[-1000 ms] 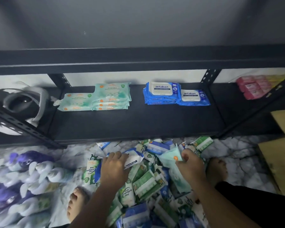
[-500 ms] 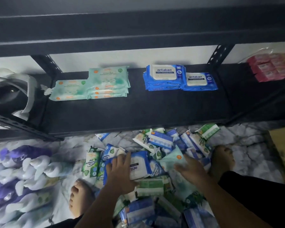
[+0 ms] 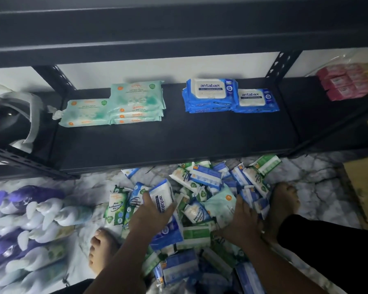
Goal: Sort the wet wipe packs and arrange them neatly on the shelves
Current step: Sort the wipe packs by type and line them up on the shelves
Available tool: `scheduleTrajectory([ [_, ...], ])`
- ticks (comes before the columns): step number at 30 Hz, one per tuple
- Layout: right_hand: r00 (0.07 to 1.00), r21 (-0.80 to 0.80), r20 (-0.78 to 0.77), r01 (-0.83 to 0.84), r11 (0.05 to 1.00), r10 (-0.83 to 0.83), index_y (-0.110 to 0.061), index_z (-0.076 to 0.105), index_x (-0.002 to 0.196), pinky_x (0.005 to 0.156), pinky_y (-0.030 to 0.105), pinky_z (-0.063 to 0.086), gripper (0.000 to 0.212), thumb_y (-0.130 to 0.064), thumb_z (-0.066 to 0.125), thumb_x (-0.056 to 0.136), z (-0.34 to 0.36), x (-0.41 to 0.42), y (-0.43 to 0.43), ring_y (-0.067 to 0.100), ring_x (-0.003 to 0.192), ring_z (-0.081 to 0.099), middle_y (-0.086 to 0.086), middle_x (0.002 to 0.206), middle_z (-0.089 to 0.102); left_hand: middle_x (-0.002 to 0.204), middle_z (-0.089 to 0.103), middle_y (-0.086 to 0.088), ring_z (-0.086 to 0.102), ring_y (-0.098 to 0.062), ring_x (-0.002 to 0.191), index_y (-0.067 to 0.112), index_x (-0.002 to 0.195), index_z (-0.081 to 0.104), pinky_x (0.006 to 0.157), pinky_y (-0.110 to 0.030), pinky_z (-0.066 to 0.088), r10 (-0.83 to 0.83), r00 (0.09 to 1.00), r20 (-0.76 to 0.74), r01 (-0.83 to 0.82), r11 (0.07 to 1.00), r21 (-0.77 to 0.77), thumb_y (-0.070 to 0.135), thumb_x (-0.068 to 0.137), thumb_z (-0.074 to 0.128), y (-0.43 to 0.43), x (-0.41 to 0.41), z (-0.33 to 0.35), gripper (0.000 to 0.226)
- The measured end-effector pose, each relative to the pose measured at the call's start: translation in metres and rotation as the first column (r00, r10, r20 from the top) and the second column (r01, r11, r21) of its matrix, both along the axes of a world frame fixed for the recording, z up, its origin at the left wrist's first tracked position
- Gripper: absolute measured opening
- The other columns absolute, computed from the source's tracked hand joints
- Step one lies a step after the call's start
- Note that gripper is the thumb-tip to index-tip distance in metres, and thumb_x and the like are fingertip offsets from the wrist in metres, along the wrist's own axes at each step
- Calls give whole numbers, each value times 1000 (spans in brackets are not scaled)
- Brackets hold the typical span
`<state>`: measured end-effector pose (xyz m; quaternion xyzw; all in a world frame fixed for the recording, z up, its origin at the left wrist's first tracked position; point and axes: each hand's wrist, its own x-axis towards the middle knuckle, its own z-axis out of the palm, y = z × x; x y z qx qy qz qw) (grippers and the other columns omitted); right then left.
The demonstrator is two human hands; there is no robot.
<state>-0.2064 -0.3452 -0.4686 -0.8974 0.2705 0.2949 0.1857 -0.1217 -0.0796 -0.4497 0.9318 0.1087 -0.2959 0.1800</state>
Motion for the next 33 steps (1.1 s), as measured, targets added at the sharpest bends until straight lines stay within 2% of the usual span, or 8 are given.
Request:
scheduleTrajectory([
  [3, 987, -92, 153, 60, 994, -46, -18, 10, 159, 115, 53, 23, 129, -75, 74, 62, -2, -14, 7, 37, 144, 22, 10, 160, 21, 111, 69, -17, 66, -36, 103, 17, 140, 32, 88, -45, 54, 57, 998, 41, -56, 998, -32, 69, 94, 41, -1, -6, 1, 70],
  [6, 977, -59, 173, 135, 989, -123, -15, 25, 154, 111, 50, 33, 111, -59, 75, 66, -5, -26, 11, 38, 138, 28, 12, 154, 31, 126, 60, -9, 59, -29, 113, 22, 139, 40, 89, -43, 54, -221, 965, 142, 225, 974, -7, 34, 96, 52, 5, -5, 1, 46],
  [9, 980, -24, 136, 148, 989, -144, -18, 22, 155, 108, 50, 36, 109, -57, 75, 68, -7, -30, 8, 37, 139, 29, 10, 155, 28, 152, 30, -4, 36, -26, 138, 30, 155, 23, 100, -42, 49, -573, 812, 112, 564, 819, 100, 26, 75, 75, 9, -7, -8, 95],
  [12, 982, 24, 108, 153, 988, -155, -20, 16, 155, 110, 52, 34, 115, -63, 73, 64, -9, -29, 5, 38, 141, 25, 9, 156, 22, 163, 14, -12, 25, -33, 146, 37, 159, -2, 109, -47, 40, -749, 662, 28, 730, 652, 206, 33, 76, 79, 8, -4, -18, 117],
  [17, 992, -58, 78, 99, 993, -95, -16, 13, 155, 111, 52, 32, 127, -79, 59, 55, -11, -26, 10, 43, 137, 31, 13, 154, 25, 164, 8, -18, 24, -35, 147, 38, 159, -6, 110, -44, 42, -842, 538, -33, 814, 510, 278, 17, 85, 73, 4, 10, -12, 110],
  [21, 994, -105, 95, 70, 992, -60, -14, 16, 154, 109, 52, 35, 125, -81, 56, 57, -6, -24, 14, 41, 134, 36, 13, 149, 32, 163, 19, -20, 33, -35, 143, 35, 161, -1, 105, -42, 47, -870, 492, 16, 826, 473, 306, 8, 84, 72, 9, 14, -16, 109],
  [27, 997, -149, 58, 63, 987, -55, -14, 11, 156, 110, 52, 35, 125, -84, 59, 65, -8, -14, 18, 38, 138, 35, 11, 155, 29, 159, 35, -15, 42, -31, 139, 26, 154, 33, 106, -43, 45, -906, 422, 8, 852, 400, 337, 29, 67, 87, 11, 19, -24, 102],
  [33, 997, -144, -54, -55, 988, 48, -18, 18, 157, 111, 55, 28, 121, -82, 63, 65, 23, 5, 10, 33, 142, 35, 6, 159, 29, 166, 15, -4, 10, -28, 154, 17, 160, 13, 125, -50, 10, -879, 477, -14, 845, 453, 284, 38, 78, 74, 15, 29, 0, 104],
])
